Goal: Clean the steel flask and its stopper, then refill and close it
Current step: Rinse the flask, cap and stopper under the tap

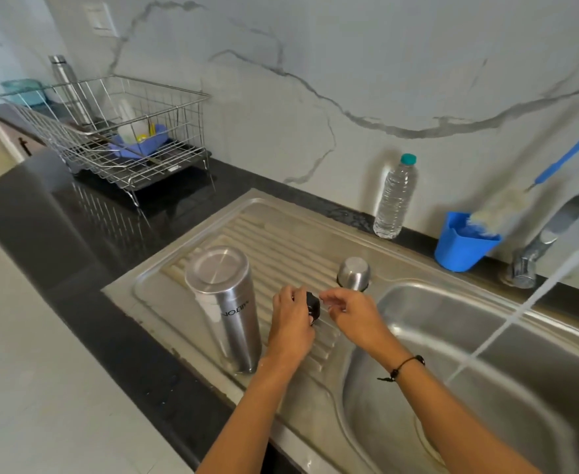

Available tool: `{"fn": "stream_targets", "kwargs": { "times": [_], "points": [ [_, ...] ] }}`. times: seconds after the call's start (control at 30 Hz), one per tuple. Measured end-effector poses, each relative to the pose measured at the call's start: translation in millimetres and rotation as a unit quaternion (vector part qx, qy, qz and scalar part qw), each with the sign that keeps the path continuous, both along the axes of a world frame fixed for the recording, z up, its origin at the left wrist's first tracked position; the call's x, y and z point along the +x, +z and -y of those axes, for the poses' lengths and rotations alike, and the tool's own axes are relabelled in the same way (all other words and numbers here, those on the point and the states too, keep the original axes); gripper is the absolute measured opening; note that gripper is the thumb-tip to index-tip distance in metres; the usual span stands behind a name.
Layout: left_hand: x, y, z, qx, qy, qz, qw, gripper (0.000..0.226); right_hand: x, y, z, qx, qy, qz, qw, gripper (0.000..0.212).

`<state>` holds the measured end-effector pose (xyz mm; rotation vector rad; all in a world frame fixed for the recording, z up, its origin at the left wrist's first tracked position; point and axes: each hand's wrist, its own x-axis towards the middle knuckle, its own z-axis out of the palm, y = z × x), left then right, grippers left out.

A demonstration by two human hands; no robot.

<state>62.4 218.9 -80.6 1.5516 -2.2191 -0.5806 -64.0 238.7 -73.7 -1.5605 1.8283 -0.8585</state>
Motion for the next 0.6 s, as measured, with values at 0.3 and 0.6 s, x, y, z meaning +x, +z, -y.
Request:
{"fn": "stream_targets", "kwargs": {
  "times": [0.3, 0.6],
  "points": [
    [4.1, -2.8, -10.5, 0.030, 0.035, 0.038, 0.998, 0.052, -11.3, -5.0, -4.7, 0.014, -0.013, -0.014, 1.000, 0.031],
    [-11.8, 17.8, -4.7, -0.005, 0.058, 0.046, 0.997, 0.039, -28.8, -2.9, -13.1, 0.019, -0.043, -0.014, 0.999, 0.030]
  ]
}}
